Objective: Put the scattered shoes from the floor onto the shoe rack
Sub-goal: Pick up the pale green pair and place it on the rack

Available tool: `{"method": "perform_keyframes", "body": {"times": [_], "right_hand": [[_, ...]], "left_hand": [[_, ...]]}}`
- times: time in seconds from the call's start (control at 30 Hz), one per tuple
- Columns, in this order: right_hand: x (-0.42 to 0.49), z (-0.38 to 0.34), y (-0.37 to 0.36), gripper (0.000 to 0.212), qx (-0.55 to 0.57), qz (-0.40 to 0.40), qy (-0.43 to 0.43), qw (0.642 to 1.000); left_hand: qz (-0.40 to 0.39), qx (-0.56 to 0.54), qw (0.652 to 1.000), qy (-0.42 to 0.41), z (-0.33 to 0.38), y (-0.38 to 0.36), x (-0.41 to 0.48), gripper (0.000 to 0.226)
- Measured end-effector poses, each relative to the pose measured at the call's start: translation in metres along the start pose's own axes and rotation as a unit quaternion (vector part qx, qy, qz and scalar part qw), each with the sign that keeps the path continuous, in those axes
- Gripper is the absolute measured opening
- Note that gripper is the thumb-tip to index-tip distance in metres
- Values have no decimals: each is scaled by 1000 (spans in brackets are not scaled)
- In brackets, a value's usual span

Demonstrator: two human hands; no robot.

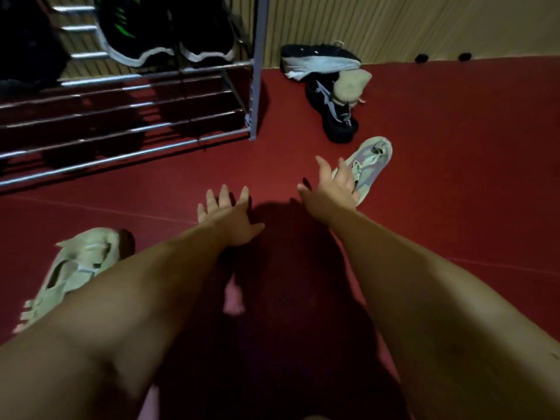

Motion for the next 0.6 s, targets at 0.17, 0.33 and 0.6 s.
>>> {"method": "perform_keyframes", "body": {"times": [0.17, 0.33, 0.6], "right_hand": [[67, 37, 20, 67, 3, 21, -18, 1000], [130, 40, 14, 67, 42, 42, -5, 998], [265, 39, 25, 67, 89, 117, -9, 989]], "left_hand": [[-17, 25, 999, -40, 69, -13, 64, 86], [-3, 27, 999, -42, 102, -23, 129, 79], [208, 98, 973, 1, 114, 13, 223, 76]]}}
Point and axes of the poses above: each hand's wrist, its own x-axis towards the middle knuckle, its own y-axis out of the back of the hand, z = x × y, the point moved 9 cm from there along x, towards the middle knuckle, and after that the axes turned 2 degrees about -x, right-handed, at the moved point
